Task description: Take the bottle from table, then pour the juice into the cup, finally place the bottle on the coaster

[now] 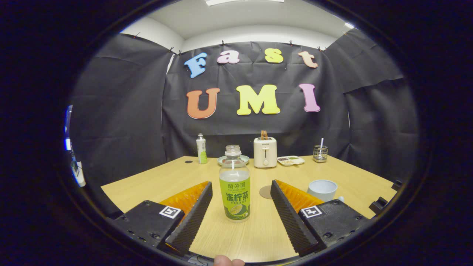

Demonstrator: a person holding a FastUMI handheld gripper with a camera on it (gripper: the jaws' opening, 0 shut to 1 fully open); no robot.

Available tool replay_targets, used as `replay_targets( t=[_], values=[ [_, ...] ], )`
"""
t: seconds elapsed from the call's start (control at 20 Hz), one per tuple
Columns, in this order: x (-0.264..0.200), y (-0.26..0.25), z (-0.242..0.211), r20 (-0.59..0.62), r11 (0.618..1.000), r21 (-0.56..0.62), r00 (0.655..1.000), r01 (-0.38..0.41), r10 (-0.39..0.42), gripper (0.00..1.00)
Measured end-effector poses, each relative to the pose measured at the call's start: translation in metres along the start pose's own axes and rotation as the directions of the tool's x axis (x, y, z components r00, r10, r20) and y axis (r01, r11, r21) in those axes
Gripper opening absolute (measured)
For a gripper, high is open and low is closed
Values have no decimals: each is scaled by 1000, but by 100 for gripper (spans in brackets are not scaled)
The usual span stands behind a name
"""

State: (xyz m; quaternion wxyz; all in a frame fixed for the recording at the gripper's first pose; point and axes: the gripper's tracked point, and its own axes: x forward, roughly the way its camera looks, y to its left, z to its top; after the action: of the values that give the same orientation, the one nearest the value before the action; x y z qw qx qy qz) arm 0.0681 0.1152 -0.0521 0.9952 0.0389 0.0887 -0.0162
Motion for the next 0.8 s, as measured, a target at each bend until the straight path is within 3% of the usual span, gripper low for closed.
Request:
replay_targets(
  t=[0.8],
  values=[
    [72, 16, -39, -137, 1000, 11, 990, 17, -16, 100]
  ],
)
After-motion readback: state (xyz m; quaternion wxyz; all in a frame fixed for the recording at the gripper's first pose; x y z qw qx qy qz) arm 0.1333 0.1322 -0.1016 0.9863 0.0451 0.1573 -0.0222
